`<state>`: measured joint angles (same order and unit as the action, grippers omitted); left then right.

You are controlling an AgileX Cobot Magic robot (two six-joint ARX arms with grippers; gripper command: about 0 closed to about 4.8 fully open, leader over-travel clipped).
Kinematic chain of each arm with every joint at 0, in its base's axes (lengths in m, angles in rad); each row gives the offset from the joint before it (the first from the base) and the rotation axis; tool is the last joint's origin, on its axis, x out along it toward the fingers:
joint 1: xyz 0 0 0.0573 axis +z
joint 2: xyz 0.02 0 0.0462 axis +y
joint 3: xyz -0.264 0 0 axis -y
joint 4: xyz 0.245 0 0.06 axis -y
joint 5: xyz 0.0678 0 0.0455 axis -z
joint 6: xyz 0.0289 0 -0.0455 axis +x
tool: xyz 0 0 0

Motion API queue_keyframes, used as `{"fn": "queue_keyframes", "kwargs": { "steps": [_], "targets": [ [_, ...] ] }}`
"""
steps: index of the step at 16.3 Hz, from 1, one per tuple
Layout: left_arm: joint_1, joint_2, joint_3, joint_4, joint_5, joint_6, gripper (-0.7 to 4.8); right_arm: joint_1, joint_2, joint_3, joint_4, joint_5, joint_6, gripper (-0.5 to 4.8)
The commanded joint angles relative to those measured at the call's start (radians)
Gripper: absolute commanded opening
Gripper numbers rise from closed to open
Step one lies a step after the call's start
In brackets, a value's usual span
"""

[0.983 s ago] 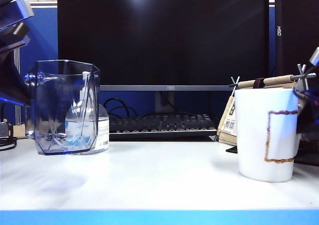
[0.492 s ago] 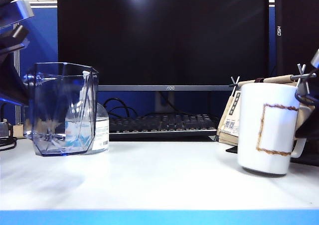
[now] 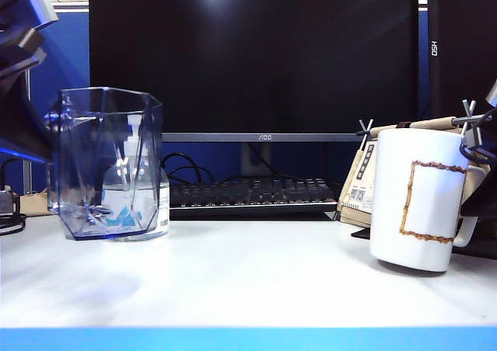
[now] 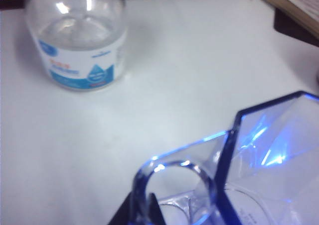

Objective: Swap the positions of the transparent plastic cup and the white ceramic cup.

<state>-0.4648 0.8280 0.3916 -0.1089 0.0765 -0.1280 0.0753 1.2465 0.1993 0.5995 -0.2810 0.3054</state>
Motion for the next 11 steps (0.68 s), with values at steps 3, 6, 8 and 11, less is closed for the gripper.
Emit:
{"fn": "queue_keyframes", "kwargs": {
  "steps": [3, 6, 8, 11],
  "targets": [
    [0.001, -0.002, 0.007, 0.036, 0.017, -0.003, -0.06, 0.002, -0.043, 0.031, 0.036, -0.040, 0.047, -0.07],
    [0.001, -0.002, 0.007, 0.037, 0.018, -0.005, -0.06, 0.003, -0.105, 0.076, -0.060, -0.040, 0.043, -0.07],
    [0.000, -0.002, 0.007, 0.048, 0.054, -0.024, -0.06, 0.003, -0.147, 0.108, -0.120, -0.040, 0.034, -0.07],
    [0.000, -0.002, 0.010, 0.066, 0.083, -0.027, -0.05, 0.003, -0.198, 0.143, -0.200, -0.039, 0.034, -0.07]
  ]
}}
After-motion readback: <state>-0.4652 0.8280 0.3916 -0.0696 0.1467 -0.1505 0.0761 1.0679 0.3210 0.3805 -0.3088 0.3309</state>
